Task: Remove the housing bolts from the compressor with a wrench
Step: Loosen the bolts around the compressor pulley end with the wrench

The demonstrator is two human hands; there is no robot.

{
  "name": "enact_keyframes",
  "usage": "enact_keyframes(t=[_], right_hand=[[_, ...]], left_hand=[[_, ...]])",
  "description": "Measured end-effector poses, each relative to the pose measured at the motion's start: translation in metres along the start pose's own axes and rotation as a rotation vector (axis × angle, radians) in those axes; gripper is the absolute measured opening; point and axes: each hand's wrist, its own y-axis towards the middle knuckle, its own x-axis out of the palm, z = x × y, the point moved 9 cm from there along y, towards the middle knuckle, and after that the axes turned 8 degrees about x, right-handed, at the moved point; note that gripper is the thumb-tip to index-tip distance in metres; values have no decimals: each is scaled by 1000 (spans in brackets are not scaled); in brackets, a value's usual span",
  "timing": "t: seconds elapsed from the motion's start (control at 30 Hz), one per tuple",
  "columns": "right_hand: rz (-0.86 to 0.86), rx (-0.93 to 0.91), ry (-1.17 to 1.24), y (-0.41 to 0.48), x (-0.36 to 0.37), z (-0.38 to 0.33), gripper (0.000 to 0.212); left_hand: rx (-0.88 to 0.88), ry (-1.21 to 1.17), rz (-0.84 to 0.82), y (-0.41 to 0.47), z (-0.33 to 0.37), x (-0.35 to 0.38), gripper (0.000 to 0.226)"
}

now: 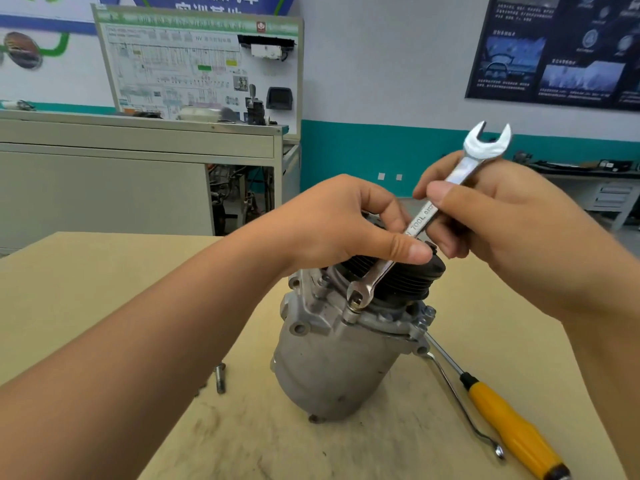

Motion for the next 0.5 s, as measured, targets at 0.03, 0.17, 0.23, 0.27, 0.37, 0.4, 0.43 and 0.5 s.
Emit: enact_keyframes(t=[0.03,0.17,0.23,0.27,0.37,0.4,0.43,0.5], right_hand=[[-1,6,25,-1,-1,3,20],[-2,57,232,3,-3,15,28],[-35,104,338,7,2,19,27],[-53,129,353,9,6,20,28],[-61,156,281,13,15,19,32],[-38,137,228,14,15,17,33],[-11,113,191,15,13,14,34],[43,67,154,15,8,6,35]], left_hand=[[-5,11,16,1,0,0,27],[-17,58,13,4,-2,0,31],[-11,53,-36,5,-3,0,34],[-14,44,-72,5,-4,1,41],[-34,-4,-162,2,-7,5,39],[-34,-28,-163,1,-7,5,32],[-31,-53,-151,1,-7,4,27],[-23,-85,-112,2,-5,2,26]])
